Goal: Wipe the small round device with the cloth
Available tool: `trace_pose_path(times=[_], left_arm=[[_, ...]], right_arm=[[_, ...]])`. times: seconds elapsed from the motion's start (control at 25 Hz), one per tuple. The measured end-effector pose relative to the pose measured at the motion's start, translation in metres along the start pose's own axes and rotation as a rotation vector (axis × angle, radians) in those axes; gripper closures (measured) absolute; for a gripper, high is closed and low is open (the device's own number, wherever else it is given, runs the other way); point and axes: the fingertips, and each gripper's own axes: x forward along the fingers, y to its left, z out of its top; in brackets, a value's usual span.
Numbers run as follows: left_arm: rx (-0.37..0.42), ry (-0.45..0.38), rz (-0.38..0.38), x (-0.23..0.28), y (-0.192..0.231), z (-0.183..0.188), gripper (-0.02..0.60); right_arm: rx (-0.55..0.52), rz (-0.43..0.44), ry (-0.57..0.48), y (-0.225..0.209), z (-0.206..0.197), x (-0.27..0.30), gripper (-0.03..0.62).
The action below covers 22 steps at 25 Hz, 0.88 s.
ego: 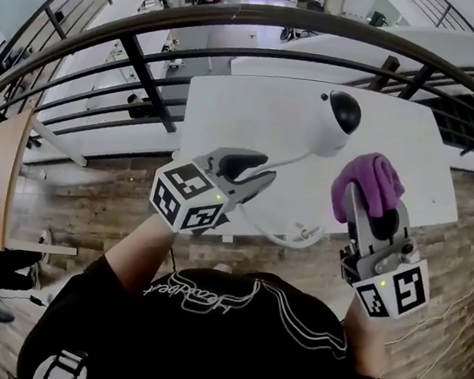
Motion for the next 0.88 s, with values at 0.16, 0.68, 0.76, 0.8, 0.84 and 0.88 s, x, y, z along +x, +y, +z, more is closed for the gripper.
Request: trace_pose_path(times=[0.16,0.68,0.76,0.8,0.84,0.88], left_arm=[[0.022,0.019,-0.046,0.005,0.006,-0.007,0.465],[0.131,0.128,-0.068,0.019,0.026,-0.036,0.465],[0.157,0.152,-0.064,0.025,0.031,-0.043,0.465],[0.160,0.163,-0.070,0.027,0.033,-0.046,0.465],[0.161,0.174,-0.081,0.030,0.033,-0.048,0.465],[0.162,0.186,-0.094,0.032,0.033,-0.051,0.465]], right_arm=[[-0.167,-0.060,0.026,0.005,0.016,0.014,0.533],[-0.363,-0.178,0.045,0.013,0.059,0.044,0.533],[-0.385,-0.199,0.052,0.013,0.058,0.045,0.533],[-0.402,-0.210,0.059,0.013,0.057,0.046,0.533],[-0.419,-0.219,0.068,0.013,0.056,0.046,0.533],[-0.432,-0.226,0.076,0.014,0.056,0.047,0.533]])
